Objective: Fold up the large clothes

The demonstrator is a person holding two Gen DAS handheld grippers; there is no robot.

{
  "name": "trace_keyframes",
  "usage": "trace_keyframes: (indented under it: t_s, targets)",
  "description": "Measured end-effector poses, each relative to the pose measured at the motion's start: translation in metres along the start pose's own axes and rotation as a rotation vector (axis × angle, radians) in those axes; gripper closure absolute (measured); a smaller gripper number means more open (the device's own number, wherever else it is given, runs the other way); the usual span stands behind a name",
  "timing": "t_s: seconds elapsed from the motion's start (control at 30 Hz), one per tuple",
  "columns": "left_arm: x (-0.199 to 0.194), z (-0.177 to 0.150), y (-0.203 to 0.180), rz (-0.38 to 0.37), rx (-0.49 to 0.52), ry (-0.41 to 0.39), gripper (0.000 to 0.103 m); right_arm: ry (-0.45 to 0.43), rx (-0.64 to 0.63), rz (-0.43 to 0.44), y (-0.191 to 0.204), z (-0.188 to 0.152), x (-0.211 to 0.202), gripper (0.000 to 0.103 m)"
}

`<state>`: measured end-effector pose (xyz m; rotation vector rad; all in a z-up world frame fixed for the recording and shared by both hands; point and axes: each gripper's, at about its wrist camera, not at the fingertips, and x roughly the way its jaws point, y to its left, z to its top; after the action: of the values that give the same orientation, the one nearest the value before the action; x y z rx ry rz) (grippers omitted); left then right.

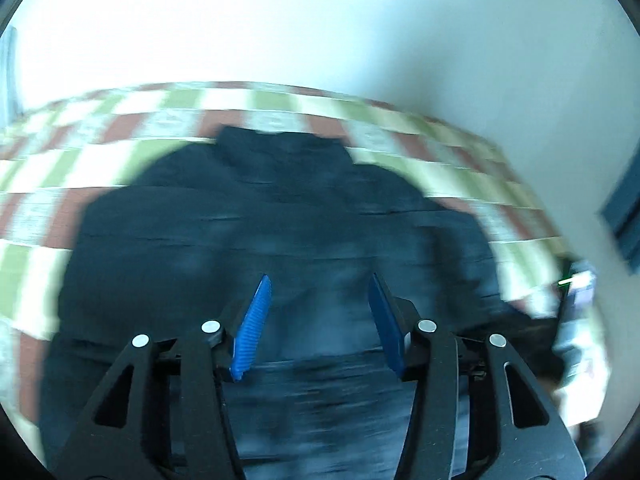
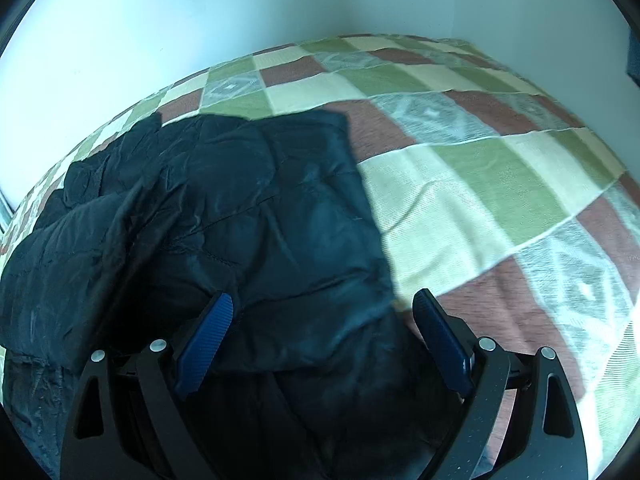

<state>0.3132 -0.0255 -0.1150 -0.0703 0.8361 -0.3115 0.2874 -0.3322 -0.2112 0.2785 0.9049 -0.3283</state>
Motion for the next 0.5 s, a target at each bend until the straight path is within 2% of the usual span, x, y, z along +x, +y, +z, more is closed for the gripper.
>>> trace_keyframes:
  t_s: [0.07,0.13,0.2,0.27,0.37,0.4,0.43,0.5]
  targets:
    - [-0.003,-0.005,0.033,0.090,-0.014,-0.011,0.052,-0.022,0.030,-0.012,-0.007,0.003,-0.015,0.013]
    - [-0.004,-0.010,0.072,0.167,-0.066,-0.005,0.050,-0.048,0.077,0.027,-0.011,0.007,-0.034,0.013]
    - [-0.002,-0.014,0.100,0.201,-0.118,0.009,0.050,-0.050,0.089,0.098,-0.005,0.011,-0.045,0.013]
    - [0.003,-0.017,0.120,0.224,-0.152,0.028,0.050,-0.018,0.048,0.167,0.017,0.013,-0.043,0.013]
    - [0.013,-0.019,0.137,0.216,-0.192,0.052,0.050,0.032,-0.028,0.200,0.049,0.014,-0.028,0.014]
    - [0.015,-0.019,0.139,0.208,-0.200,0.055,0.050,0.060,-0.049,0.208,0.059,0.013,-0.020,0.023]
    - [0.018,-0.019,0.140,0.202,-0.202,0.058,0.049,0.085,-0.056,0.217,0.065,0.012,-0.014,0.046]
    - [0.018,-0.020,0.139,0.199,-0.193,0.057,0.049,0.139,-0.062,0.266,0.075,0.009,-0.004,0.074]
